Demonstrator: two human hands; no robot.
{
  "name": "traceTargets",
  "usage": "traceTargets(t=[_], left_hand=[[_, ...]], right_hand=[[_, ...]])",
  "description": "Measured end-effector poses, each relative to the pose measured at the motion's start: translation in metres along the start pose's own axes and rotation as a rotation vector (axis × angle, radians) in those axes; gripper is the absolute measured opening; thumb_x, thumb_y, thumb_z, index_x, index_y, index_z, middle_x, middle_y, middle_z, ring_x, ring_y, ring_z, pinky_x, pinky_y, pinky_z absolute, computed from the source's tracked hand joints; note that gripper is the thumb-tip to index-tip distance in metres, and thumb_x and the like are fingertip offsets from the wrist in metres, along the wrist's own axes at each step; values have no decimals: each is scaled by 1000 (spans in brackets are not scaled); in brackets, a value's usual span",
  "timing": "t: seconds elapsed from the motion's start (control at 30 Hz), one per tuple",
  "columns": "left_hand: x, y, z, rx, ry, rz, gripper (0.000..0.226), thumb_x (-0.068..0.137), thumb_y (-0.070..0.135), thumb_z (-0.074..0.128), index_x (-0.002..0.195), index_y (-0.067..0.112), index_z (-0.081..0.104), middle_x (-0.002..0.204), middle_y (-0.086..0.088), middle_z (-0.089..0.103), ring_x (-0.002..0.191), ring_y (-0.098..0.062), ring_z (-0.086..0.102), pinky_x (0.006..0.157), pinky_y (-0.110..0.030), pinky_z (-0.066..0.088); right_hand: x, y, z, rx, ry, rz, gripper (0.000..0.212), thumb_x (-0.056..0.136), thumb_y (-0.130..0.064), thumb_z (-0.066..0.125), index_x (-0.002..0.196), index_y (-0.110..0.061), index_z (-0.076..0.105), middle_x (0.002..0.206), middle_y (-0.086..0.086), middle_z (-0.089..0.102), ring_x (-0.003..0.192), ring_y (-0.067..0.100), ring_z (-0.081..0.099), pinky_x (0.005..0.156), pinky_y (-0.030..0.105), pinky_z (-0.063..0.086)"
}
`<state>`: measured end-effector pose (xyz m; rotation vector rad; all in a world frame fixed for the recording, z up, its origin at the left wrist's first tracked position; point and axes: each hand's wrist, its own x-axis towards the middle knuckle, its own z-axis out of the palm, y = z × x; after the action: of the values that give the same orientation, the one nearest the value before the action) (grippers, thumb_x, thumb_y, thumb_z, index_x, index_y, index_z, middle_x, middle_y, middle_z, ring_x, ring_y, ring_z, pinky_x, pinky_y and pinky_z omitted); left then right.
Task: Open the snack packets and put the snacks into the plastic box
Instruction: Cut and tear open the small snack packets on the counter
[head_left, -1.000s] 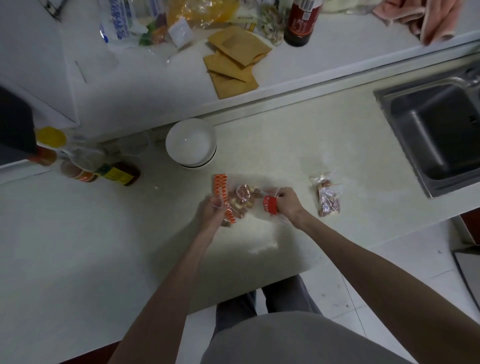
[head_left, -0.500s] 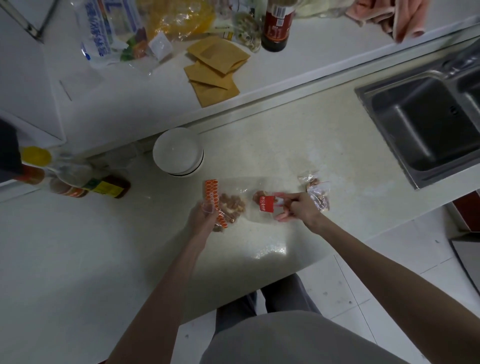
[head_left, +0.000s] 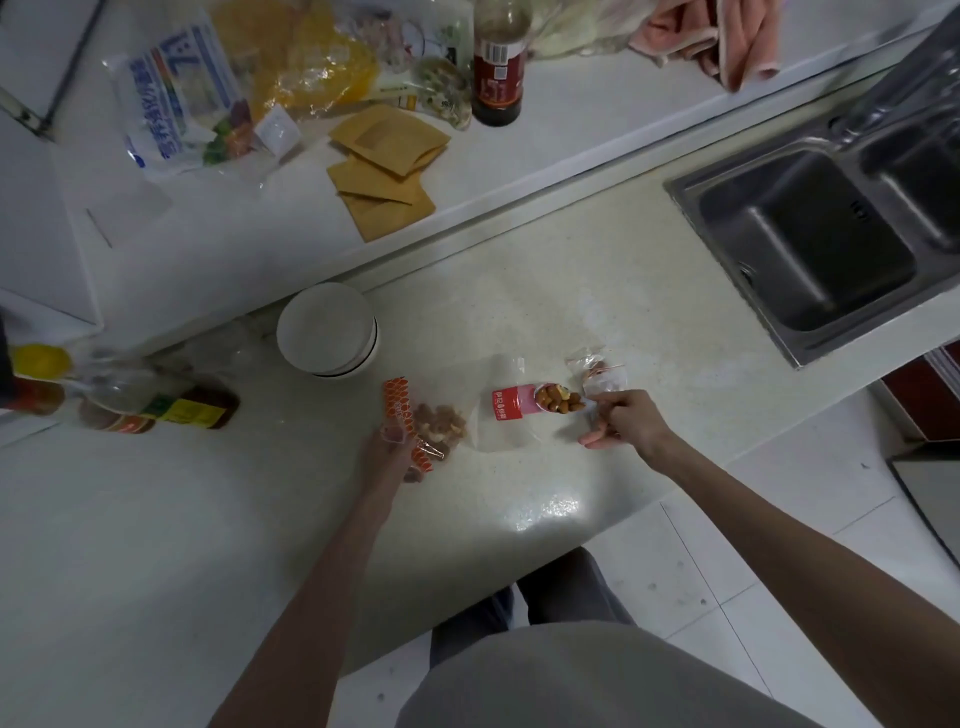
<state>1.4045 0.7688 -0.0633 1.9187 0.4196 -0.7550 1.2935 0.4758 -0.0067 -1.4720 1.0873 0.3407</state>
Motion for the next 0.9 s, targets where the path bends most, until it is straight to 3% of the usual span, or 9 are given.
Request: traceTargets(t=[0.1,0.2,0.27,0.37,0.47,0.63,0.7,0.77,0.9], left_hand=[[-7,11,-5,109,76,33,18,81,1,67,98,1,61,76,-17,67,40,-19,60,37,-26,47],[-22,28,-5,320,253,296,3,83,-4,61,83,-5,58,76,-22,62,69,-38,63,51,-28,47],[-35,43,-2,437,366,501,8,80,-8,61,74,-6,57,71,-21,58,70,-37,59,61,-30,37],[-59,71,-1,411,174,543,10,80,5,61,79,15,59,74,-6,61,68,-20,60,57,-22,38],[-79,91,-6,366,83,539,16,78,15,50,70,30,50,67,4,59,57,-3,57,45,-17,41],[-101,115,-13,444,79,643,25,80,13,62,72,30,46,65,11,58,62,-3,56,54,-20,42],[-108,122,-16,471,78,696,17,79,19,63,78,28,48,73,6,61,72,-15,60,63,-31,47],[-115,128,-20,468,73,771,14,76,25,62,83,25,49,78,3,63,75,-22,60,66,-36,49],[-124,136,-28,492,122,894,21,69,20,60,89,22,53,79,6,57,76,-22,58,66,-36,48]], right_hand=[[-8,-8,-12,-40,2,-29,39,85,15,32,102,4,66,64,13,62,56,30,68,65,40,61],[-24,-28,-17,-111,-30,-62,36,84,14,32,95,8,66,70,25,67,61,33,70,63,37,61],[-40,-47,-17,-160,-107,-97,36,82,14,30,88,11,65,62,20,64,61,37,67,58,32,59],[-69,-82,-12,-290,-262,-162,38,73,13,26,86,15,62,57,18,55,61,36,64,64,41,57],[-98,-117,-4,-392,-347,-241,44,79,12,29,92,3,70,58,15,54,57,33,68,50,24,49],[-133,-161,6,-437,-402,-329,40,89,9,37,89,-6,74,56,6,46,47,23,63,56,28,53],[-144,-172,11,-484,-403,-346,38,90,6,38,90,-8,74,57,6,46,47,21,62,65,35,49],[-156,-181,16,-526,-405,-367,35,89,3,41,90,-7,74,58,6,46,48,23,62,64,41,53],[-178,-197,28,-599,-337,-380,30,88,0,45,88,-8,74,50,4,48,47,26,63,51,27,54]])
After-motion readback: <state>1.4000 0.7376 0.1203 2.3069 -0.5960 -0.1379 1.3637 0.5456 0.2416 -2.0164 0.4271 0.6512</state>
